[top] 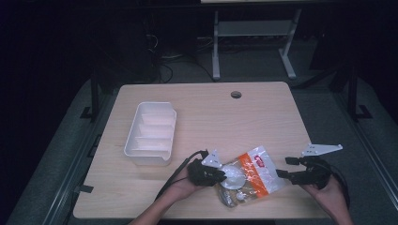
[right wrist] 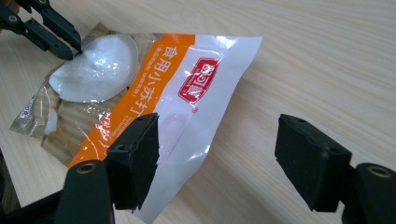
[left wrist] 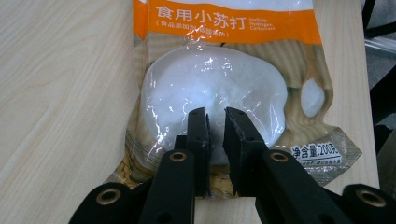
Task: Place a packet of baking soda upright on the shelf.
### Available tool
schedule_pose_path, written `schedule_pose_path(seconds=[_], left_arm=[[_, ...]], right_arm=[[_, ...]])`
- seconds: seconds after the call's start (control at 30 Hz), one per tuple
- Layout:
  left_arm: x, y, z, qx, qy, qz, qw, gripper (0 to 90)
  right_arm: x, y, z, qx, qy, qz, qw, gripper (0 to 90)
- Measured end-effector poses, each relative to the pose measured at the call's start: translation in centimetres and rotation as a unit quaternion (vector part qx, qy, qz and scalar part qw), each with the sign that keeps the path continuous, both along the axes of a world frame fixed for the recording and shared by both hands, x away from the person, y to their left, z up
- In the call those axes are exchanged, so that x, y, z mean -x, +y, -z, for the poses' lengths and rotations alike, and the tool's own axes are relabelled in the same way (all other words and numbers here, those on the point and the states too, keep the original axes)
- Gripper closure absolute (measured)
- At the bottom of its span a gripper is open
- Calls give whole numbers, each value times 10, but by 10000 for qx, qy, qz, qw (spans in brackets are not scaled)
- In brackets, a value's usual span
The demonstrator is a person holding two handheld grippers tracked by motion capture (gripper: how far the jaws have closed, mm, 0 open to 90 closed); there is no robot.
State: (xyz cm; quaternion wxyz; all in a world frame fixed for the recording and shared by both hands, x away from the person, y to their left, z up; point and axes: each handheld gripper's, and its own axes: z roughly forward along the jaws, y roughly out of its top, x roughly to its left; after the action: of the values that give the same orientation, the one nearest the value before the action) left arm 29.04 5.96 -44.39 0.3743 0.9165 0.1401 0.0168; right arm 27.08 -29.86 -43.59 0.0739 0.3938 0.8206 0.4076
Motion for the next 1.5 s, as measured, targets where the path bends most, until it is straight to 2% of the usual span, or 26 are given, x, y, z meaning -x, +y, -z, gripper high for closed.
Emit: schedule_pose_path(seconds=[0.17,0.27,0.3,0.43,0.47,0.53,0.57,0.6,0.7,0.77,0.8,0.83,0.87,0.9,0.93,1.0,1.03,1.13,1.2,1.23,1.3,1.33,1.37,1.4,1.47,1.5], left_arm=[[1,0,1,-54,-37,-26,10000,803],[1,0,1,-56,-32,-24,10000,810],[1,0,1,-56,-32,-24,10000,810],[1,0,1,-42,-36,-26,10000,810],[1,0,1,-42,-36,-26,10000,809],[1,0,1,-36,-31,-19,10000,809],[1,0,1,-17,13,-18,10000,778],[1,0,1,-13,13,-45,10000,778],[0,0,1,3,29,-70,10000,714],[-1,1,1,-7,63,-78,9999,677],[-1,1,1,-7,63,-78,9999,657],[-3,1,1,50,209,-89,9997,630],[-3,1,1,50,209,-89,9997,602],[-3,1,1,100,300,-103,9994,602],[-5,2,0,122,328,-128,9993,568],[-7,3,-1,154,355,-138,9992,540],[-8,3,-2,183,380,-158,9990,540],[-11,5,-6,237,377,-193,9988,505],[-12,7,-9,316,340,-241,9986,474],[-14,8,-10,342,336,-265,9985,474],[-16,10,-12,385,373,-324,9980,435],[-18,11,-13,418,375,-347,9978,435],[-20,11,-14,479,372,-412,9973,408],[-20,11,-14,479,372,-412,9973,392],[-21,11,-15,546,381,-419,9969,383],[-22,11,-18,620,356,-452,9964,366]], right_arm=[[-3,7,6,-4,214,-110,9997,310],[-6,13,13,29,462,-220,9987,330],[-6,13,13,29,462,-220,9987,330],[-11,19,21,-52,837,-368,9958,393],[-11,19,21,-52,837,-368,9958,393],[-12,21,24,-131,950,-446,9944,453],[-13,23,26,-222,1084,-504,9926,518],[-13,23,26,-222,1084,-504,9926,518],[-14,24,27,-320,1180,-573,9908,653],[-14,23,26,-398,1184,-563,9906,693],[-14,22,26,-429,1182,-573,9904,761],[-14,22,26,-450,1138,-625,9905,782],[-13,23,25,-415,1114,-623,9910,807],[-13,23,25,-415,1114,-623,9910,807],[-13,25,23,-335,1045,-643,9919,855],[-13,26,21,-293,982,-662,9925,866],[-13,26,18,-281,907,-642,9934,882],[-15,26,5,-461,600,-605,9953,896],[-17,31,-5,-312,377,-628,9968,898],[-17,31,-5,-312,377,-628,9968,898],[-17,35,-16,-248,177,-744,9968,899],[-17,35,-16,-248,177,-744,9968,899],[-17,37,-26,-180,15,-813,9965,900],[-17,37,-26,-180,15,-813,9965,900],[-17,40,-37,-162,-132,-889,9958,900],[-17,44,-47,-119,-296,-974,9947,900]])
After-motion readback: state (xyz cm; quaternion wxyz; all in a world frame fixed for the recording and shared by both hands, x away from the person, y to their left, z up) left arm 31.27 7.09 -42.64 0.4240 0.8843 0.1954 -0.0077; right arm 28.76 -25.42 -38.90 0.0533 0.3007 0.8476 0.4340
